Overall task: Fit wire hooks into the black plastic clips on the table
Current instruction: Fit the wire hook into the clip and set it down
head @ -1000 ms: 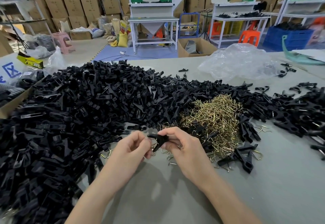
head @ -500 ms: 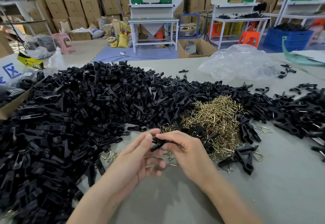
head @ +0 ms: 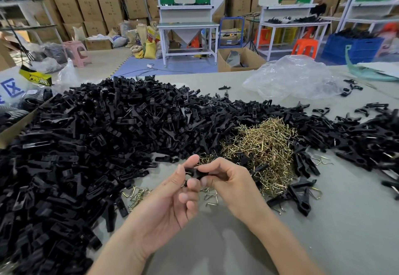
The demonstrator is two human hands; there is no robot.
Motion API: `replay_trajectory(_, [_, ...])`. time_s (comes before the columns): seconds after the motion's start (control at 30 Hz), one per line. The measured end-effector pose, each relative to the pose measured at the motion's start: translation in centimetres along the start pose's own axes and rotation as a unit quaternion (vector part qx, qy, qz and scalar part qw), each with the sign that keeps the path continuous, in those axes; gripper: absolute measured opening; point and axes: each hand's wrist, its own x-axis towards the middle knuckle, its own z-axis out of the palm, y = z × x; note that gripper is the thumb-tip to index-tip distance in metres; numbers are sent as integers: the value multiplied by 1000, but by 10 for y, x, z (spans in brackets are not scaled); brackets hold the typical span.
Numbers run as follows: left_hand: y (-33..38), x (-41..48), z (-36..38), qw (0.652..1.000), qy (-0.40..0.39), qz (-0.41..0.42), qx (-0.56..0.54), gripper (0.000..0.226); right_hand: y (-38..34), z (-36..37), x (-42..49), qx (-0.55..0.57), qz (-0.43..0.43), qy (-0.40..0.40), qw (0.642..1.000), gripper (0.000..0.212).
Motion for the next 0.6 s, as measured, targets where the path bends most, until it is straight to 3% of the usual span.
replay_trajectory(0.23, [-2,1,2,999,19,28,-25,48,-8,1,1,70,-9,-6,997,39])
replay_trajectory(0.37, [-2,1,5,999,31,31,-16,38,-9,-2,2,93,6,-5,996,30])
replay_trajectory(0.47, [-2,0,9,998,57,30,-6,12,-9,-4,2,112,26,-7,993,32])
replay_trajectory(0.6, [-4,0,12,996,78,32,3,15,-9,-6,3,123,37,-11,992,32])
